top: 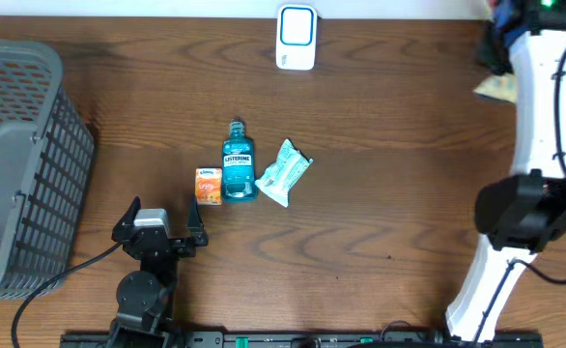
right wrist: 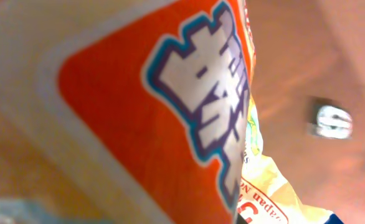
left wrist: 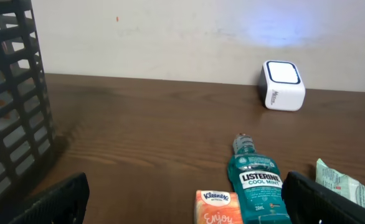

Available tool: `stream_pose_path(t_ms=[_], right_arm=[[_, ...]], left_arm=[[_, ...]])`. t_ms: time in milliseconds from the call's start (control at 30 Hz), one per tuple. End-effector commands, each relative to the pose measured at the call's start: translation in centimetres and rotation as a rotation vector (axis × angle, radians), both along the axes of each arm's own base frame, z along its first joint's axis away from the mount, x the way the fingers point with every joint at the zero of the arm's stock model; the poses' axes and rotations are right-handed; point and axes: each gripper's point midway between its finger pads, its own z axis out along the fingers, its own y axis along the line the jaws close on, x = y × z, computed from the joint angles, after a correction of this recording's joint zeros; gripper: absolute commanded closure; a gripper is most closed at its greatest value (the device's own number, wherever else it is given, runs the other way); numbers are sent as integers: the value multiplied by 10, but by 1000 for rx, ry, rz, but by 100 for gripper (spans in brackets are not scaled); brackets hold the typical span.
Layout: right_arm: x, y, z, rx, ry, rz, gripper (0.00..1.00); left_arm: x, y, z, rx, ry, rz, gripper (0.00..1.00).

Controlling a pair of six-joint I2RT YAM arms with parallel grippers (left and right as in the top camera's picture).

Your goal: Scan the item barcode

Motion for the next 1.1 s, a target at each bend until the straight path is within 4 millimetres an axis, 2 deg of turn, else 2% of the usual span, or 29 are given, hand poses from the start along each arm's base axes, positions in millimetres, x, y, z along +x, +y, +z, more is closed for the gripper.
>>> stream_pose_path(t_ms=[0,67,167,267,333,467,500,533,600,633,700,767,800,867,900,1000,1033,1067], right_arm=[[-29,-96,-73,-119,171,-196,99],[-41,-122,-97,-112,194,-253,99],[-59,-163,-121,-103,191,-344,99],[-71,-204,-126,-60,116,-434,98],[-72,-215,-125,-19,77,-450,78],[-71,-218,-122,77,37,-445,11],[-64,-206,-117,159,13,-412,1],[-59,-194,-112,224,-2,-381,1],[-41,-147,-95,426,-47,-282,1],[-32,-117,-84,518,-63,-220,1],[-27,-79,-73,580,-55,-172,1],[-25,-49,-66,591,-33,-160,1],[-27,-26,-63,602,-7,-175,1],[-33,10,-65,633,44,-236,1],[-37,37,-67,655,85,-264,1],[-46,98,-78,682,164,-310,1],[-47,110,-81,684,178,-316,1],[-55,148,-91,689,227,-316,1]], left_arm=[[-1,1,-17,14,48,5,2],[-1,1,-17,14,48,5,2],[-1,1,-17,14,48,5,2],[-1,1,-17,14,48,5,2],[-1,1,-17,14,48,5,2],[-1,1,-17,14,48,5,2],[-1,1,-17,14,48,5,2],[-1,1,-17,14,48,5,2],[-1,1,-17,14,48,5,2],[-1,1,-17,14,48,5,2],[-1,1,-17,14,48,5,2],[-1,1,-17,14,48,5,2],[-1,1,-17,14,48,5,2],[-1,1,-17,14,48,5,2],[-1,1,-17,14,48,5,2],[-1,1,-17,14,48,5,2],[-1,1,-17,14,48,5,2],[-1,1,-17,14,48,5,2]])
